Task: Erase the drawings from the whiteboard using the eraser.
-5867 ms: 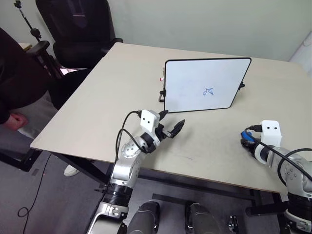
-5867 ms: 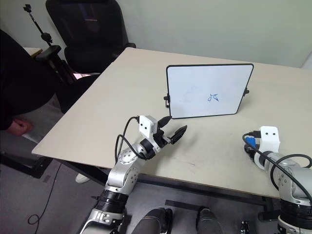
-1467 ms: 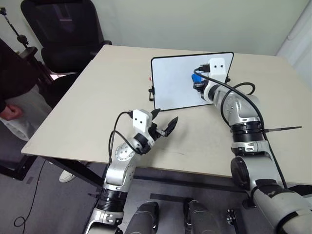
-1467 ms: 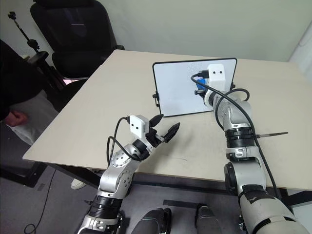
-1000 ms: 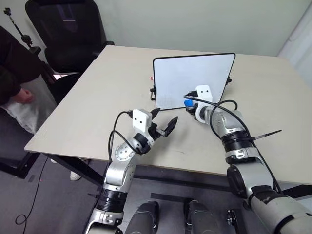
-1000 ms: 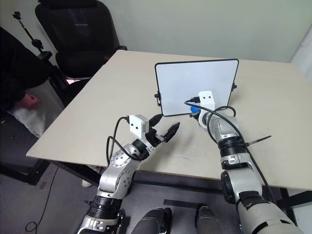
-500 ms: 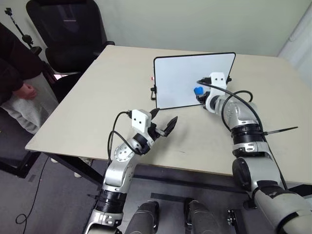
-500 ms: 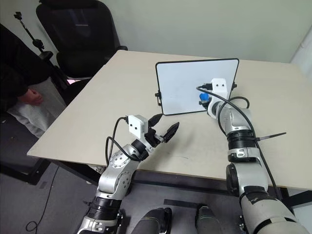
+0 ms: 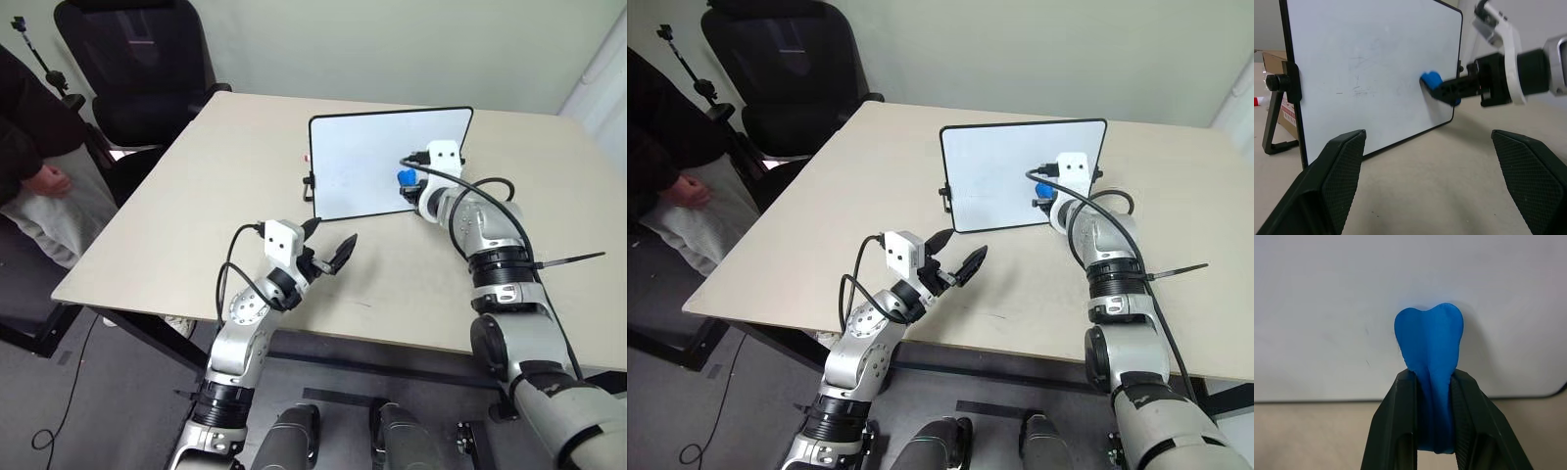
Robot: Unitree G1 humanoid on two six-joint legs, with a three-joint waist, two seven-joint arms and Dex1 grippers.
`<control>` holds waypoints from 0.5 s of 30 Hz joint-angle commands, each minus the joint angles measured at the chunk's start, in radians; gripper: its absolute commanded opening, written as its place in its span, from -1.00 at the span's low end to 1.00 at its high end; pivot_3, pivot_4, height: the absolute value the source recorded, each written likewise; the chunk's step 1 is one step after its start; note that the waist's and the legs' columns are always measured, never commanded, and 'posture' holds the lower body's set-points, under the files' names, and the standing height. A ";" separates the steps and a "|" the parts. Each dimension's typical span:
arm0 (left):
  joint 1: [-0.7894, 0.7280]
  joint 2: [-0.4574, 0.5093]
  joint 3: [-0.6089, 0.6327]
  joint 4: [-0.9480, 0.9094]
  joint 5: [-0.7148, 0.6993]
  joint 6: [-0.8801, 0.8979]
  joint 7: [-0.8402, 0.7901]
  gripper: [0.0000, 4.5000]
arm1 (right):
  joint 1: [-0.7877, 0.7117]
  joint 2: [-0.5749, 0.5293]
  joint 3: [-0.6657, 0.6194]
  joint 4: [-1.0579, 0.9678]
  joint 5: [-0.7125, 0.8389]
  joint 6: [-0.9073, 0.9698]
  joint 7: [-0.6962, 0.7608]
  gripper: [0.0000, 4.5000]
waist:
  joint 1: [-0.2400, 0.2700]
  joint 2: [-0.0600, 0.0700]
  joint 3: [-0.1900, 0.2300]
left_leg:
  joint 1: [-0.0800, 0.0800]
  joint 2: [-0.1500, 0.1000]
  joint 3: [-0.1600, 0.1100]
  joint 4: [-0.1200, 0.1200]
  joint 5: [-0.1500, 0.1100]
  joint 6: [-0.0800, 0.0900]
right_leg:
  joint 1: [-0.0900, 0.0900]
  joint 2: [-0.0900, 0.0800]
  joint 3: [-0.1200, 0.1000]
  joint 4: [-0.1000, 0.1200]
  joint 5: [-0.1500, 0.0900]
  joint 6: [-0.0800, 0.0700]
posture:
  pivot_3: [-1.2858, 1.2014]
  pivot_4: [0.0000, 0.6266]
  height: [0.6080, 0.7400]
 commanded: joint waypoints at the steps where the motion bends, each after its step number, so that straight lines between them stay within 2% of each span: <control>1: -0.011 0.003 0.008 -0.032 -0.003 -0.011 -0.002 1.00 | -0.011 0.000 0.001 0.027 -0.010 -0.027 -0.007 -0.69 | -0.001 0.000 0.000 | 0.000 0.000 0.000 0.000 0.000 0.000 | 0.000 0.000 0.000 0.000 0.000 0.000 | 0.03 -0.52 1.00; 15: -0.015 0.005 0.004 -0.024 0.002 -0.014 -0.001 1.00 | -0.014 -0.006 0.043 0.030 -0.028 0.001 0.015 -0.69 | -0.001 0.000 0.000 | 0.000 0.000 0.000 0.000 0.000 0.000 | 0.000 0.000 0.000 0.000 0.000 0.000 | 0.03 -0.52 1.00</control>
